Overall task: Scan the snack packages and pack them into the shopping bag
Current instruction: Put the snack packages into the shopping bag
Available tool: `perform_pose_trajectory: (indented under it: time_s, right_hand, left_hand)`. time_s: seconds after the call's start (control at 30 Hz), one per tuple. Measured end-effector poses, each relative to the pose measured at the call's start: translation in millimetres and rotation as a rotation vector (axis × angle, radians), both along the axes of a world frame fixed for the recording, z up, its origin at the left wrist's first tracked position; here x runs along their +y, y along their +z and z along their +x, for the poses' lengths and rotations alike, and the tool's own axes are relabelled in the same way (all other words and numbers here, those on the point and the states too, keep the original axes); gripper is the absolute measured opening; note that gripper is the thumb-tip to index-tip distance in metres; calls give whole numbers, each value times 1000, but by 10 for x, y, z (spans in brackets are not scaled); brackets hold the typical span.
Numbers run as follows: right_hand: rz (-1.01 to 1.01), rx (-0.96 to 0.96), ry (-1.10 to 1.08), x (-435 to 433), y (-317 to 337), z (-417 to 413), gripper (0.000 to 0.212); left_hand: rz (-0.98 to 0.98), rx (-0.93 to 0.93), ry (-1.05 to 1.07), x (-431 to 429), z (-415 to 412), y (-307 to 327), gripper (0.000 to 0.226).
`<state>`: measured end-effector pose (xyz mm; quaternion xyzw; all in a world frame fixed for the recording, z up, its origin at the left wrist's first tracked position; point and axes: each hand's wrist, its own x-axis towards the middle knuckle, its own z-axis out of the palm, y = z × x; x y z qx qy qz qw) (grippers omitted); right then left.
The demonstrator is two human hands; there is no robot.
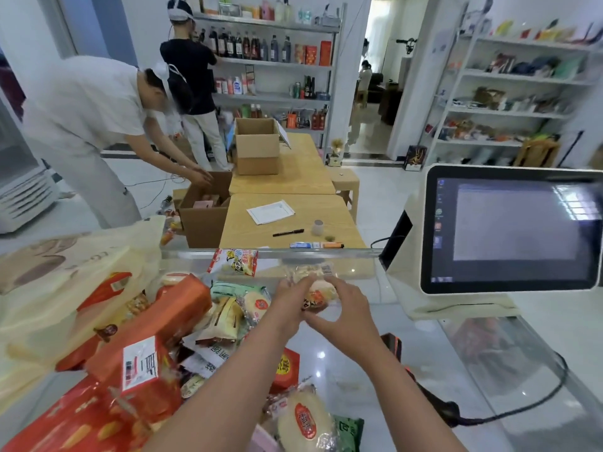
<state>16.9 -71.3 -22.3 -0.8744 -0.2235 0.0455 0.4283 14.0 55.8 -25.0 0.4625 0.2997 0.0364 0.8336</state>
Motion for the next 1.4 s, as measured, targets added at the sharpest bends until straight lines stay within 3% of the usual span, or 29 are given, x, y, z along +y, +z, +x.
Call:
perform_pose_trajectory:
  time_s: [0.07,0.13,0.23,0.47,0.57,0.8,0.9,1.0,1.07,1.2,1.4]
  right_hand:
    - [170,51,-190,-42,-24,10,57]
    - [334,218,-348,-65,20,36,41]
    - [539,414,-350,-104,96,23,18]
    - [535,501,-398,-241,41,-115,22]
    - [582,628,-337,-311,61,-147,16]
    - [588,601,-261,-510,49,-121,19]
    - [735,704,-258,-528,9,-135,17]
    - [908,766,-250,-524,18,-125,17]
    - [927,765,-239,-513,31,-113,17]
    - [778,693,-268,-532,-13,-93,15]
    - [661,588,-269,-699,-128,11,30]
  left_hand:
    - [20,-60,-87,67,-66,26,46]
    - [47,-105,-210,91,-139,84,33]
    - [130,-127,-361,86,-232,144,19]
    - [371,-39,-472,185,-270,95,28]
    - [365,-44,-521,202,-274,100,22]
    - [353,-39,-562,156,-231,172,21]
    - [263,-61,-497,128,-205,138,28]
    - [-90,-82,-341,1,-199,81,44]
    - [-211,-123,-252,-169,-177,35,48]
    - [-109,-155,-174,-558,-105,-34,25]
    - [13,-92,-86,-671,32,-132,28]
